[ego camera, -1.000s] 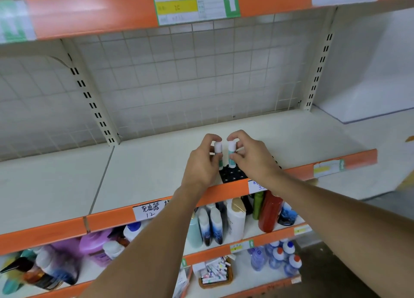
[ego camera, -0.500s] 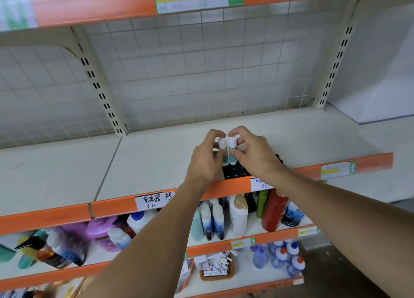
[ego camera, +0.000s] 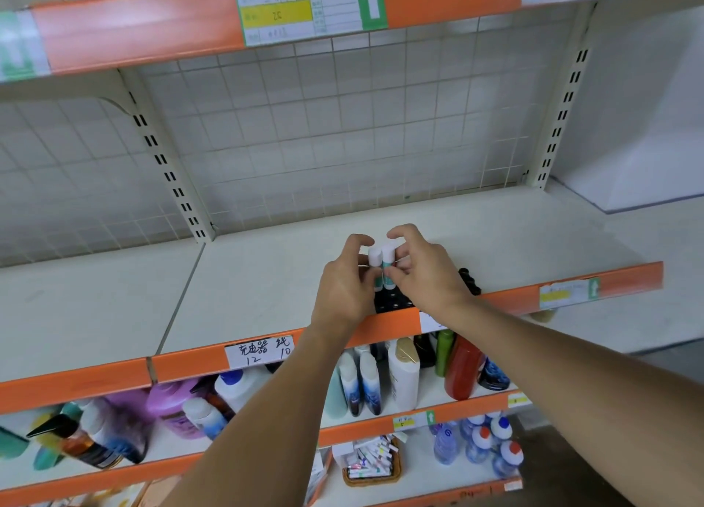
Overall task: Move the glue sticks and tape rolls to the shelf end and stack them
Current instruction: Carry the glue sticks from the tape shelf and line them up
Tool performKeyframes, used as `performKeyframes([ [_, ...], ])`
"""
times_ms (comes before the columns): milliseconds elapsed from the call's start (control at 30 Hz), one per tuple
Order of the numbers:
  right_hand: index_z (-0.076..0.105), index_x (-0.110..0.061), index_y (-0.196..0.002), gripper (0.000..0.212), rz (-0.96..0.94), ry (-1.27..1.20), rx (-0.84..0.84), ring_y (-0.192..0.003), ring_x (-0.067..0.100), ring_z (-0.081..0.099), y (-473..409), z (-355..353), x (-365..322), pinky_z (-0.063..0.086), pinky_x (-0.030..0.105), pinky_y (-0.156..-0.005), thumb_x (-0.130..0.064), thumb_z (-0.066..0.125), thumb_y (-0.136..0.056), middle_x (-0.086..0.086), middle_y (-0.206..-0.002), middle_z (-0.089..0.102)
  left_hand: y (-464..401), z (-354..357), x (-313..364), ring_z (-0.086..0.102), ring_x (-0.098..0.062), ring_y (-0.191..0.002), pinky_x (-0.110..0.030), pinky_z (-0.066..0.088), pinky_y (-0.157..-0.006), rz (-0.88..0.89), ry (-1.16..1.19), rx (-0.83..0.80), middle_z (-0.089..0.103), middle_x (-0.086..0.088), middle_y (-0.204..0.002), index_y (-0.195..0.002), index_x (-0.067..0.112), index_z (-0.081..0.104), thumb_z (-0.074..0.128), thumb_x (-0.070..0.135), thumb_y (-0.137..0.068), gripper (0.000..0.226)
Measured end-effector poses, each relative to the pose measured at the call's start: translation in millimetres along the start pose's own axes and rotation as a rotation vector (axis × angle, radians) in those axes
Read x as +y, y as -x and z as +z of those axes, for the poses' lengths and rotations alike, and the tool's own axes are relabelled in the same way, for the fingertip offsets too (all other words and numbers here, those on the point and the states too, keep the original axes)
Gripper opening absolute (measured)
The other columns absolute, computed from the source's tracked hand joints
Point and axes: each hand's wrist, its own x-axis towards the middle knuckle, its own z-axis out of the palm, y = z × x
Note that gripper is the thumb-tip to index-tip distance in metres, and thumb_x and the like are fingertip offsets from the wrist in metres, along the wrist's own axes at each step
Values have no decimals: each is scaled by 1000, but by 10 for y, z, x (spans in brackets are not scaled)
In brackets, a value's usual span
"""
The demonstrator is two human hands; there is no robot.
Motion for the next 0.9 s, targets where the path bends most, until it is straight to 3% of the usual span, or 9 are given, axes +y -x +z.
performKeyframes([
  [233,60,-10,-109,24,54,-5,23,-85,15,68,-2,31,20,57,27,-78,-6,70,-88,0,-94,66,-37,48,-60,67,-21,-87,-34,53,-77,-14,-70,23,73,-4,-100,-114,14,58,60,9,-92,23],
  [433,61,-10,-108,22,34,-1,45,-78,9,65,9,56,30,50,8,-66,-7,70,-88,-5,-90,63,-11,84,-78,67,-20,-90,-29,51,-76,-11,-76,35,73,-5,-103,-118,14,57,57,9,-93,26],
  [533,61,-10,-107,22,16,0,44,-78,7,65,19,61,32,53,12,-70,-6,70,-88,-6,-90,63,-12,79,-88,66,-20,-88,-26,49,-73,4,-96,34,73,-5,-101,-119,14,56,56,9,-94,26],
  [733,62,-9,-108,22,3,28,47,-81,12,68,3,58,23,57,24,-77,-8,71,-88,-2,-92,66,-30,72,-52,64,-26,-85,-39,53,-74,-21,-142,21,71,-8,-99,-119,14,55,52,8,-94,26],
  [900,59,-12,-110,23,34,30,45,-85,16,68,30,80,-7,58,33,-80,-7,69,-89,-1,-93,67,-12,68,-1,62,-25,-82,-39,52,-70,-29,-162,-1,68,-8,-96,-116,13,52,50,8,-95,22],
])
